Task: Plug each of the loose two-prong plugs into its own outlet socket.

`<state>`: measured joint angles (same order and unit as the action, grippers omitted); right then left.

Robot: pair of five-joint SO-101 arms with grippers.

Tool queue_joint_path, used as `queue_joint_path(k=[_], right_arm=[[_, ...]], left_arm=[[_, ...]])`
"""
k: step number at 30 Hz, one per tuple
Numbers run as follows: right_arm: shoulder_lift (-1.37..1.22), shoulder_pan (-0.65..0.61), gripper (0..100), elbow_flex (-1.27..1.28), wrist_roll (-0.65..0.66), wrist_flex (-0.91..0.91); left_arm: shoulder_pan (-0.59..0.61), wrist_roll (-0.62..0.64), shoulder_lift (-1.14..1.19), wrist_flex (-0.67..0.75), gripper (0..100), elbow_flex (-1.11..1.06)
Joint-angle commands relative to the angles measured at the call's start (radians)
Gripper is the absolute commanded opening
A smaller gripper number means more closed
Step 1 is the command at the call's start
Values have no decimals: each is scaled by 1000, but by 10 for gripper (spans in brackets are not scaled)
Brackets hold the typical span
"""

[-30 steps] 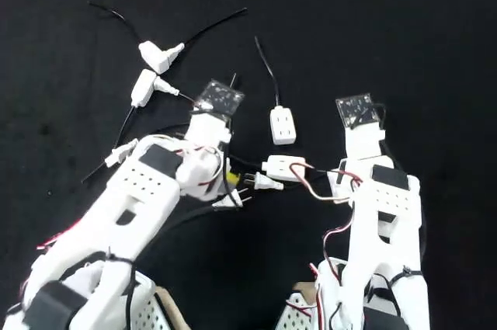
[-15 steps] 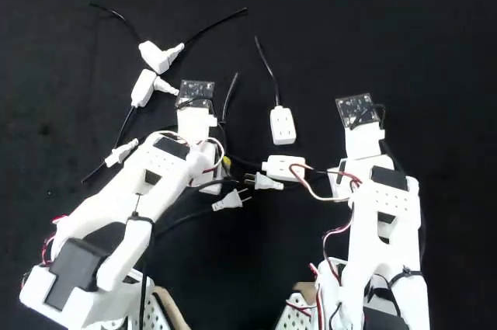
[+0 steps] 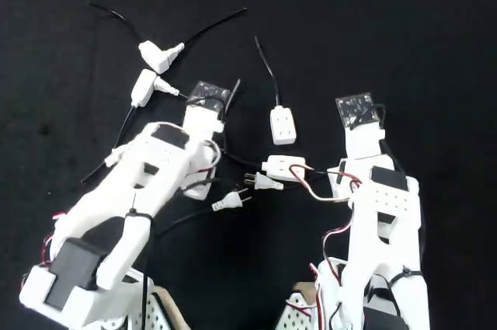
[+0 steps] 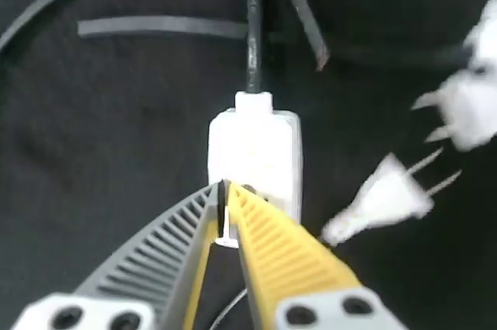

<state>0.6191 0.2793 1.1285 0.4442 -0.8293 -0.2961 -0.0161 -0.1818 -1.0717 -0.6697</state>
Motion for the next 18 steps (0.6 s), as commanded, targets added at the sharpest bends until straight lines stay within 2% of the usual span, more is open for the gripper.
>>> queue_joint_path(k=[1, 6, 13, 18], right_arm=[[24, 12, 22, 2, 5, 15], [24, 12, 22, 2, 5, 17], [24, 12, 22, 5, 3, 38], [24, 12, 22, 12, 3, 44]], left_arm=[[41, -77, -5, -95, 35, 87], [91, 92, -5, -60, 40, 61], [99, 135, -29, -48, 41, -2], [77, 245, -245, -41, 157, -62]])
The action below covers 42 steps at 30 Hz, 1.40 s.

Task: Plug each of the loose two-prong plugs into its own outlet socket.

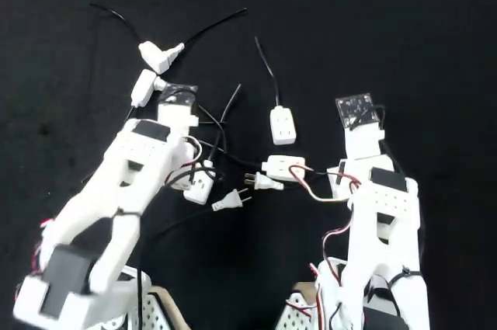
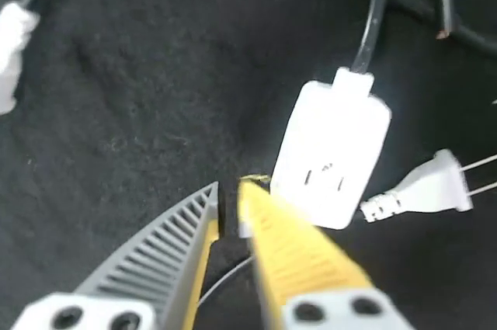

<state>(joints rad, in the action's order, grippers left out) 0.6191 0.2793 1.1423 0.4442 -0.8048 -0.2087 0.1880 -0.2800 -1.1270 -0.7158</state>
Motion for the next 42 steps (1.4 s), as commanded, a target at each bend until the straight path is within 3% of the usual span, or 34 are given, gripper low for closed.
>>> queue_joint_path(k=[1, 5, 9, 12, 19, 28, 35, 42], right_arm=[[24, 12, 22, -2, 3, 20], [24, 11, 22, -2, 3, 20], [24, 11, 22, -1, 3, 20], [24, 11, 22, -1, 5, 20], [24, 11, 22, -1, 5, 20], [24, 11, 22, 1, 6, 20], [24, 11, 22, 1, 6, 20], [24, 11, 22, 1, 9, 20]], left_arm=[[-25, 38, -212, 17, 180, -42], [-114, 38, -480, 64, 228, -179], [-147, 38, -612, 304, 267, -394], [-142, 41, -571, 454, 270, -479], [-157, 46, -296, 537, 270, -421], [-148, 38, 20, 385, 206, -189], [-79, 35, 57, 278, 206, -150], [-4, -40, 57, 270, 206, -153]])
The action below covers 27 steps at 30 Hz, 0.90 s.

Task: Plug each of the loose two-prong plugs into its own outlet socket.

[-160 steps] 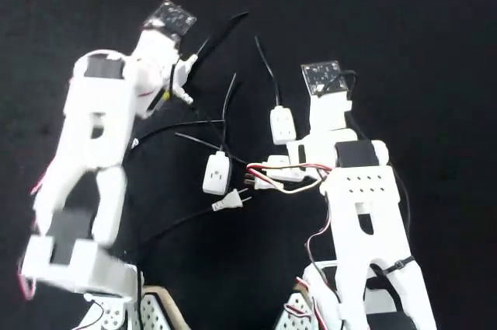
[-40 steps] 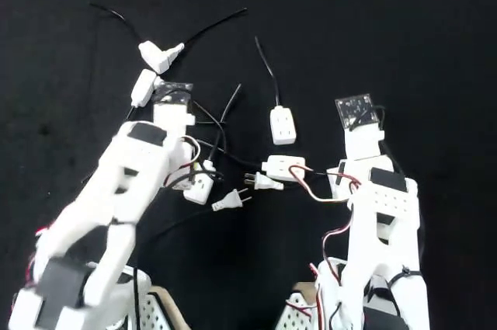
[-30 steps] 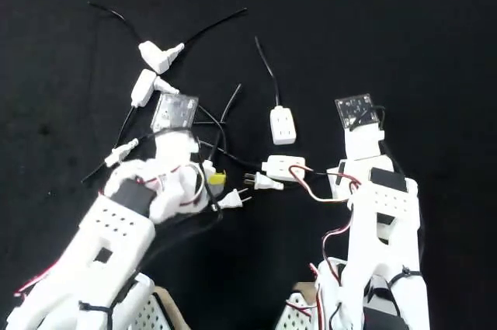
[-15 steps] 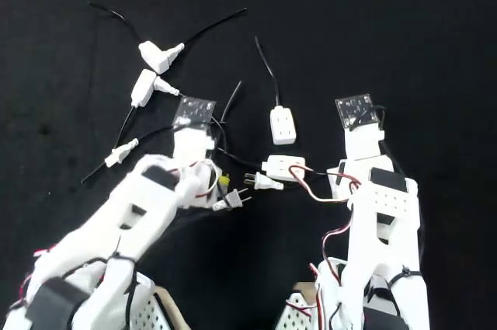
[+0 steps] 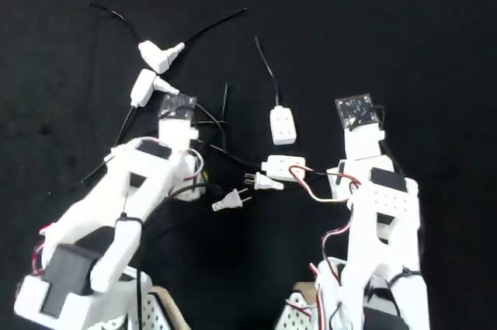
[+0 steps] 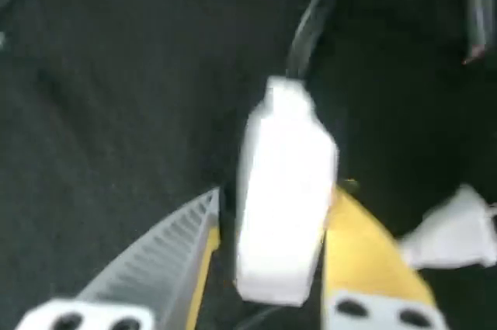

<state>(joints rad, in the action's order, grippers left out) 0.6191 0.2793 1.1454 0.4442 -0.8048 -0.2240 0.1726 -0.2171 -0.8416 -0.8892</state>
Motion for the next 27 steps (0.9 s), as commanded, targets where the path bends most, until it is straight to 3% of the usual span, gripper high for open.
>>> queue_joint_path(k=[1, 9, 14, 19, 23, 27], right_arm=[[24, 11, 22, -2, 9, 20], [24, 11, 22, -2, 9, 20], [24, 11, 22, -2, 8, 20], [24, 11, 22, -2, 6, 20], [24, 11, 22, -2, 5, 20], [24, 11, 22, -2, 5, 20]], left_arm=[[12, -25, -6, -15, 206, 22], [18, -25, -15, -12, 192, 24], [5, -97, -18, -48, 25, 36], [30, -377, -104, -308, 30, 130], [96, -638, -310, -486, 28, 160], [120, -1096, -597, -703, 29, 160]])
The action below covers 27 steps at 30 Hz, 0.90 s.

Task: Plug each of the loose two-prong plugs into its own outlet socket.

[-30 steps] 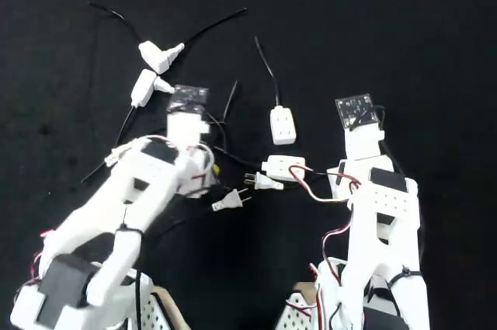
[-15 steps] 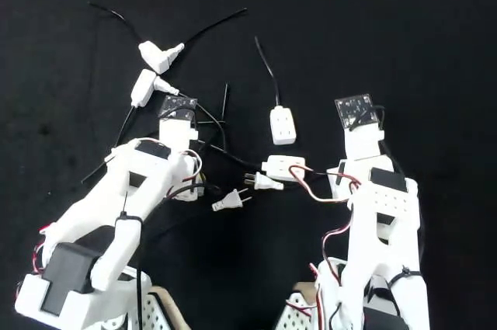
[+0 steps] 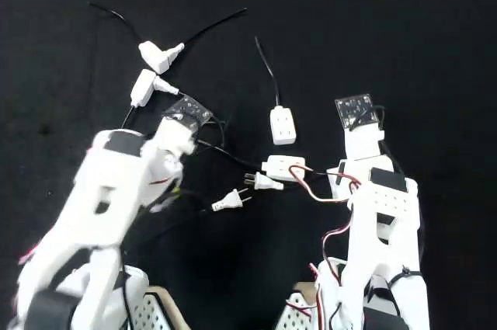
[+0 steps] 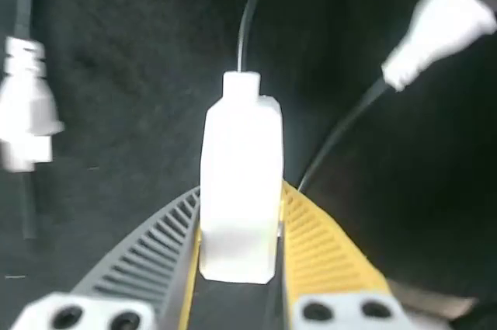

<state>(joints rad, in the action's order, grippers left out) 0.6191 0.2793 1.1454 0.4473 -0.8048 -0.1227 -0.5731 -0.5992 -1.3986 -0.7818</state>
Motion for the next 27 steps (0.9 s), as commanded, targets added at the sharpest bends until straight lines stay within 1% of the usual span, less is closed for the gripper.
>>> queue_joint_path(k=[1, 3, 5, 7, 8, 9, 13, 15, 17, 22, 24, 27], right_arm=[[24, 11, 22, -2, 2, 20], [24, 11, 22, -2, 2, 20], [24, 11, 22, -2, 2, 20], [24, 11, 22, -2, 2, 20], [24, 11, 22, -2, 2, 20], [24, 11, 22, -2, 2, 20], [24, 12, 22, -1, 2, 40], [24, 12, 22, -1, 2, 40], [24, 12, 22, -1, 2, 40], [24, 12, 22, 1, 2, 40], [24, 11, 22, 7, 3, 40], [24, -8, 22, 8, 6, 40]], left_arm=[[38, -470, -288, -183, 29, 53], [104, -678, -417, -209, 29, 41], [186, -887, -526, -180, 29, -13], [249, -1091, -588, -146, 29, -99], [268, -1169, -589, -126, 29, -150], [271, -1217, -580, -104, 29, -202], [271, -1235, -496, 89, 30, -348], [262, -1235, -442, 173, 30, -371], [226, -1232, -382, 253, 30, -380], [170, -1129, -229, 442, 37, -371], [168, -1109, -176, 489, 92, -355], [171, -1079, -112, 529, 216, -325]])
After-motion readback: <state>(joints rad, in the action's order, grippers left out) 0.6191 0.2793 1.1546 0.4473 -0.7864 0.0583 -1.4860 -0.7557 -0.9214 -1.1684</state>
